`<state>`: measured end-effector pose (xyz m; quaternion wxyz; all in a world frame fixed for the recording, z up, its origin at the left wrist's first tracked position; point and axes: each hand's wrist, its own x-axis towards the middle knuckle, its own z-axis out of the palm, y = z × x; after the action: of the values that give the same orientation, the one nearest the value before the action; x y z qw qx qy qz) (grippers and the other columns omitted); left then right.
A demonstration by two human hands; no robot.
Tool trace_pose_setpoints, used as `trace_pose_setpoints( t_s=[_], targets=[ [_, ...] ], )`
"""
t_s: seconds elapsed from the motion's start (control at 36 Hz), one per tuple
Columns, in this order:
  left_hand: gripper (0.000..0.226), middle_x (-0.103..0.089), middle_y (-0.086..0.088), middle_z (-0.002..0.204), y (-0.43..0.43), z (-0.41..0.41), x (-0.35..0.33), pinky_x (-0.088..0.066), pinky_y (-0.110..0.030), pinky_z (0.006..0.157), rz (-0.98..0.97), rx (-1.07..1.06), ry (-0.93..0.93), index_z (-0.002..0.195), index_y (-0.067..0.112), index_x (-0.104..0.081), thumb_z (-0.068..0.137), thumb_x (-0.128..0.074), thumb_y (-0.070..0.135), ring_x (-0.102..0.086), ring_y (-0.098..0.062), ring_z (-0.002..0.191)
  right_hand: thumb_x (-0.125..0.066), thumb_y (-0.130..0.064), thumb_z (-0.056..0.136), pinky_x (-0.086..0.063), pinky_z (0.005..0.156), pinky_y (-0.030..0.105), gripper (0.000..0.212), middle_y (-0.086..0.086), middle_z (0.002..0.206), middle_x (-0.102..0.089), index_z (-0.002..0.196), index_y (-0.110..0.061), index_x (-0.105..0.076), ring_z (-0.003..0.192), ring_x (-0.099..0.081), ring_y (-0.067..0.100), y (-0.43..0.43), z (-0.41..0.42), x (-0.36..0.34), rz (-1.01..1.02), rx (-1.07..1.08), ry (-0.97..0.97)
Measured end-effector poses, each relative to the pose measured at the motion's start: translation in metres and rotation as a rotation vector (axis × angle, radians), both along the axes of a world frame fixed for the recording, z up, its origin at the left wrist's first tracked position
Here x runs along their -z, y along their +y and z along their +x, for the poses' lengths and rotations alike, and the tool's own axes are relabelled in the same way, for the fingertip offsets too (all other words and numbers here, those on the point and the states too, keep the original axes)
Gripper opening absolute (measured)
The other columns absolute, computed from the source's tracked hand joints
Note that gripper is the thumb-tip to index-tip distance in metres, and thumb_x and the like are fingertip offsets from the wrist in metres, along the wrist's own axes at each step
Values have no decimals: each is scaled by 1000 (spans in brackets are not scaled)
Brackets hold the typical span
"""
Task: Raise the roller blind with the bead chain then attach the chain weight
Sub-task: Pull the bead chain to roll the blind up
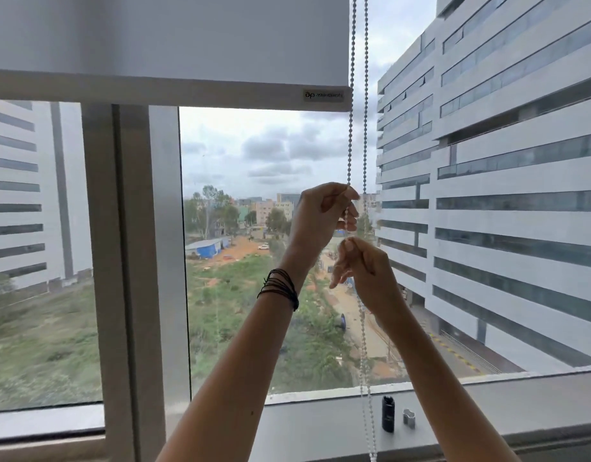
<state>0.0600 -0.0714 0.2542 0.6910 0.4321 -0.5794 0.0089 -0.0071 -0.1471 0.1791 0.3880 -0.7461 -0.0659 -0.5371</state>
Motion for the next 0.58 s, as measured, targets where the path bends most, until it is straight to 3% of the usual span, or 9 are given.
trace_pose_setpoints(
  t_s=[0.19,0.33,0.44,0.58],
  targets=[
    [14,-61,-7,62,-6,2,22,-54,-21,54,8,-18,-8,88,0,-64,93,-50,-1,-58,-8,49,-33,-20,98,-44,46,17,33,-3,47,-58,68,-17,-47,42,-59,10,-3,0,23,2,31,-12],
    [14,-61,-8,63,-8,5,35,-54,-23,54,17,-24,4,88,-1,-64,92,-50,-4,-58,-12,50,-35,-8,99,-44,46,18,34,-3,50,-57,68,-13,-48,42,-59,10,-4,2,36,10,50,-9],
    [15,-61,-8,63,-8,5,44,-53,-21,53,12,-21,13,87,1,-63,92,-51,-4,-59,-9,50,-35,-6,99,-45,46,22,33,6,52,-57,69,-5,-48,43,-59,11,-6,3,45,19,54,9],
    [16,-60,-8,63,-8,5,51,-54,-21,54,15,-13,10,87,3,-63,93,-50,-4,-58,-9,52,-35,-6,99,-47,46,24,34,6,54,-57,69,-14,-48,44,-59,10,-8,4,53,12,66,21]
  ],
)
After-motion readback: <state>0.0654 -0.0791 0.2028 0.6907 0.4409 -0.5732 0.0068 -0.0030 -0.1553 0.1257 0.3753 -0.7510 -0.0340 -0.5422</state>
